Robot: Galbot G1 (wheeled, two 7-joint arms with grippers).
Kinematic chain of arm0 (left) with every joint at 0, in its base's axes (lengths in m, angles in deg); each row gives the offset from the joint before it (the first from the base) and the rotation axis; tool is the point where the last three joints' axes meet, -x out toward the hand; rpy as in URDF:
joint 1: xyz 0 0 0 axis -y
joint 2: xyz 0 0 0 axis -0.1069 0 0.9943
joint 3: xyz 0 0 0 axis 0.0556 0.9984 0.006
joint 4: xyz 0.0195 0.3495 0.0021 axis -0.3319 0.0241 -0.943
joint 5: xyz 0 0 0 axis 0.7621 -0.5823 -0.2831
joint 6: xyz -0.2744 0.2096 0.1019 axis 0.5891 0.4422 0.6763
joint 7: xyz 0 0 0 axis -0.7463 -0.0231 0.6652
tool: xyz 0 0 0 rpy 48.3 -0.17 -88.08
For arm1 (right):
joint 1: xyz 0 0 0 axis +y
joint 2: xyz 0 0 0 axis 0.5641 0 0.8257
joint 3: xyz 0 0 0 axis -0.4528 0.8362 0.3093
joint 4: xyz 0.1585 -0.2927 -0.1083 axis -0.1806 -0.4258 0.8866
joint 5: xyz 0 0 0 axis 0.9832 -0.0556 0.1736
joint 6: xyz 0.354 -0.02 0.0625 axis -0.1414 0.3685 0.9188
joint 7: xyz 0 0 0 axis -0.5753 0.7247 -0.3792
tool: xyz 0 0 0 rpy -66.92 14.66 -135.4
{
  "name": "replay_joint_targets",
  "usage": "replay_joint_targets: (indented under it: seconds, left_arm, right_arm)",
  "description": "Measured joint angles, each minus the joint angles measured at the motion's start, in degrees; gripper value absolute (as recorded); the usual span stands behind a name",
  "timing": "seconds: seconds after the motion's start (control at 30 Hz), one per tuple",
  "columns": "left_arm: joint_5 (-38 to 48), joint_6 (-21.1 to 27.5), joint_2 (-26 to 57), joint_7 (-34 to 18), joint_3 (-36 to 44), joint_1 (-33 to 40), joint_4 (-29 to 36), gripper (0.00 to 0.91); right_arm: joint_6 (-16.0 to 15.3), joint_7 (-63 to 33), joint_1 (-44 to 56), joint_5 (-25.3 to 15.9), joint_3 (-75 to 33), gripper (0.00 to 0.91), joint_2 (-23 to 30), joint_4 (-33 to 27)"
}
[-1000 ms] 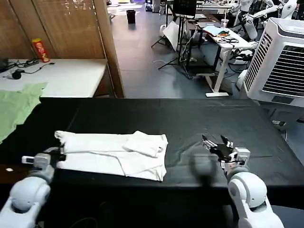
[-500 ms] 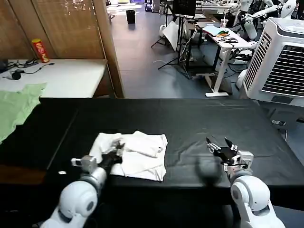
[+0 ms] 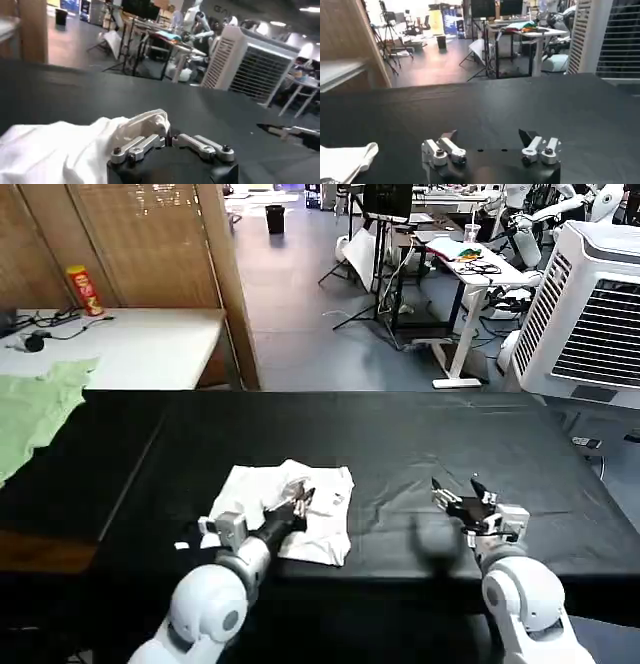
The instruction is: Fold and organize the clothes.
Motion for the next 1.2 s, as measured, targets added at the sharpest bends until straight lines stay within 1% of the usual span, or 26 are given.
replay_joint_targets:
  seconds: [0.2,0.23,0.27,0.5,0.7,0.77,0.83,0.93,1.03,1.2]
  left_arm:
    - [-3.1,-1.3,-2.6,0.7,0.8,1.1,-2.4,0.000]
    - [-3.4,-1.5,-3.1,0.9,0.8,1.3,-2.8,0.371]
    - [-3.8,-1.6,-3.5,1.0,0.8,1.3,-3.3,0.878]
    - [-5.2,-2.1,-6.0,2.2,2.4,0.3,-5.6,0.878]
    - [2.0,-2.2,-8.7,1.7,3.5,0.3,-5.2,0.878]
    - [1.6,-2.9,-8.8,2.2,3.2,0.5,-4.4,0.878]
    - [-1.4,-4.5,-8.1,4.0,2.6,0.1,-3.1,0.878]
    - [-5.9,-6.3,-4.8,4.9,0.1,-0.7,-1.4,0.878]
    - [-9.7,-8.0,-0.8,5.3,-3.2,-1.9,-1.0,0.878]
    - [-10.5,-8.7,3.2,5.4,-9.1,-4.4,-1.0,0.878]
  right_arm:
    - [0.2,0.2,0.2,-0.3,0.0,0.878,0.0,0.0]
    - [0.3,0.4,0.3,-0.5,0.0,0.878,0.1,0.0]
    - [0.4,0.5,0.3,-0.6,0.1,0.878,0.2,0.0]
    - [1.4,2.8,0.3,-1.3,1.2,0.878,0.2,0.2]
    - [3.5,6.8,-0.5,-1.9,3.5,0.878,-0.9,0.0]
    - [4.0,8.1,-0.8,-2.0,4.4,0.878,-1.3,-0.2]
    - [4.7,9.9,-1.4,-2.4,6.0,0.878,-2.1,-0.6]
    - [5.1,12.3,-2.5,-3.9,9.2,0.878,-2.9,-1.1]
    - [5.1,12.8,-4.3,-6.2,13.1,0.878,-2.9,-2.3]
    - [5.3,13.2,-8.1,-11.3,20.0,0.878,-1.2,-6.3]
